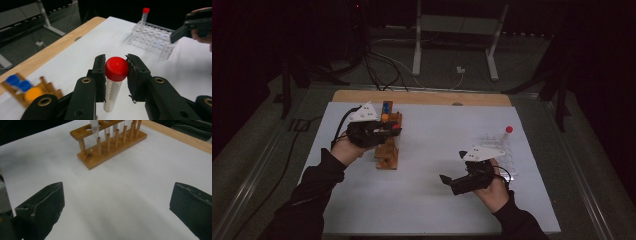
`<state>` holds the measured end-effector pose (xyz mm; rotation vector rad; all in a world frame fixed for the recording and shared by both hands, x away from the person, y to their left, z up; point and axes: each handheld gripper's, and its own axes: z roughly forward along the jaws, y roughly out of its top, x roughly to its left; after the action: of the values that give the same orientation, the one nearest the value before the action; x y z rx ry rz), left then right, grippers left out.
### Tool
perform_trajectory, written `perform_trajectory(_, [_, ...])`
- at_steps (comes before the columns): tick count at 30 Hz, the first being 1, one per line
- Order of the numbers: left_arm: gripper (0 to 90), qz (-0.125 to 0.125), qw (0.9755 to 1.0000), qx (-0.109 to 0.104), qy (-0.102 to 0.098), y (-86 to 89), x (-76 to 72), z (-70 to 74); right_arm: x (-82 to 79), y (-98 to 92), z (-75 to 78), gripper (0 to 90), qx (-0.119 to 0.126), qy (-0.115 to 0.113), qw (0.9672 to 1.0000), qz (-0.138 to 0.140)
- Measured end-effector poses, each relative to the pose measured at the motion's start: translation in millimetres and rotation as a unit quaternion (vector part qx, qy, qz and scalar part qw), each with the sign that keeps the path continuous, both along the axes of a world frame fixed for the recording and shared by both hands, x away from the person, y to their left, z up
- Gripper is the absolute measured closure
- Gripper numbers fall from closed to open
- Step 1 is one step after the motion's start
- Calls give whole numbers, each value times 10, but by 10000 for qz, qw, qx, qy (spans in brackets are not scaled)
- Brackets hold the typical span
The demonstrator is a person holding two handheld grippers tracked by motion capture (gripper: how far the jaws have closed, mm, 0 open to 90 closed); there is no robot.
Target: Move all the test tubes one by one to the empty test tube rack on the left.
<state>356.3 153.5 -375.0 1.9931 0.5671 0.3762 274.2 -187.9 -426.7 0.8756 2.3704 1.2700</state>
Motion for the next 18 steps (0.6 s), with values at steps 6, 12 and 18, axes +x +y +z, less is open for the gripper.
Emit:
perform_trajectory(6, [716, 319, 9994, -42, -79, 191, 69, 51, 3, -24, 6, 0, 57, 6, 10000, -20])
perform_trajectory(12, [715, 611, 9980, -122, -97, 322, 174, 73, 6, -48, 14, 0, 108, 2, 9999, -64])
perform_trajectory(18, [715, 765, 9970, -139, 67, 342, 249, -91, 9, -74, 21, 0, 153, 19, 9998, -83])
